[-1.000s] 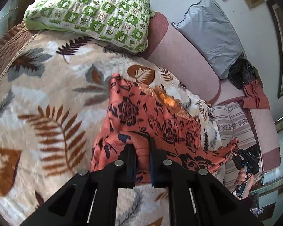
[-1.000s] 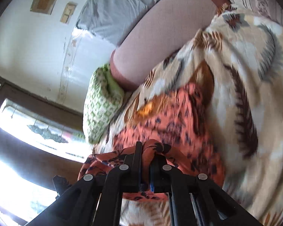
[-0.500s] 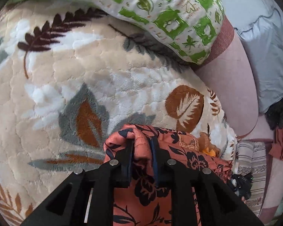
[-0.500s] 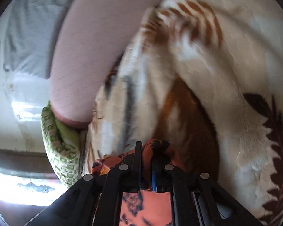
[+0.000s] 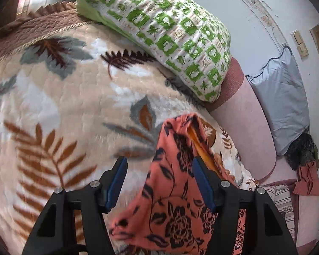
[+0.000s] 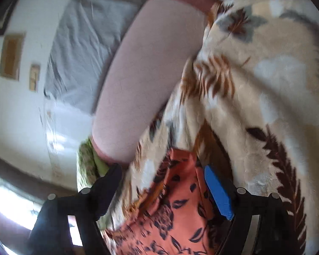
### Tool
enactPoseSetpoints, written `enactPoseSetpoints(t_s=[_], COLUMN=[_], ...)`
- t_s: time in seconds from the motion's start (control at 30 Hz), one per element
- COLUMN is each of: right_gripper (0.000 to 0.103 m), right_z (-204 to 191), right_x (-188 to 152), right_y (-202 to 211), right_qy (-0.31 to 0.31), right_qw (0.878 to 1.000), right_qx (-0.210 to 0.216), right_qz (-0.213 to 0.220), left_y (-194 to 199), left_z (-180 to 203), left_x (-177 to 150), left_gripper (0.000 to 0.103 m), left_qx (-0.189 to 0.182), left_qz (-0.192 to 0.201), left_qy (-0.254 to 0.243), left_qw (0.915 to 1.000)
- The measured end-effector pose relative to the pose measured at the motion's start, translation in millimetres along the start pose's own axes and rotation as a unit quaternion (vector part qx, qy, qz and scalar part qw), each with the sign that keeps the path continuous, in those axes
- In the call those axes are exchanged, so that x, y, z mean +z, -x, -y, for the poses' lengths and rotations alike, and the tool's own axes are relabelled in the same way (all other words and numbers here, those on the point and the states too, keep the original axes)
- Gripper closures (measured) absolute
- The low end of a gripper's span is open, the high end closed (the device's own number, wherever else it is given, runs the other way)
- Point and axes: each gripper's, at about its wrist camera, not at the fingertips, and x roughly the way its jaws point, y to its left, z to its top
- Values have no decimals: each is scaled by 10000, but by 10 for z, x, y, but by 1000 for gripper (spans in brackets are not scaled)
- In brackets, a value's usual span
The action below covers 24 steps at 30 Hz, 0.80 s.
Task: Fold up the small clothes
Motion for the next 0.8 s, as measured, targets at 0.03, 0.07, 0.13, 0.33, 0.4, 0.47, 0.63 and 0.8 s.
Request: enactPoseSetpoints(t_s=[0.03,0.07,0.13,0.33,0.4,0.47,0.63,0.8], right_gripper=[21,20,21,43,43,44,43,42], right_z=[-34,-99,-325,-564,-522,-438,-438,-492], right_x=[-24,-76,-313,-1404,-1699,-1915,-1972,-1978], right_y=[1,-20,-80,-37,20,48,-89,-272], right_qy=[-2,134,814,2349,2766,3091,3328,3517], right_qw=[9999,9992,9927,9545,9399,9264,9093,8919], right_qx=[-73,-60,-374,-923,-1150,-1316,-1697,-1853], right_qz=[-140,-385,-808,-1588,-1637,-1699,-1832,-2157], left_y=[3,-7,-71,-350,-476,-551,-585,-596], left_z=[-10,-7,108,366,274,195,318,322], left_x=[-166,-310,-534,-637,-549,-483,-428,-322], left_gripper=[39,39,39,34,34,31,30,29], left_qx=[-7,1,396,1177,1332,1279,1331,1554], left_qz=[-13,-39,34,13,-143,-316,-169,17], left_qy=[117,126,-292,-1610,-1543,-1383,-1669,-1684], left_qw=[9999,9999,9988,9799,9789,9816,9768,9734])
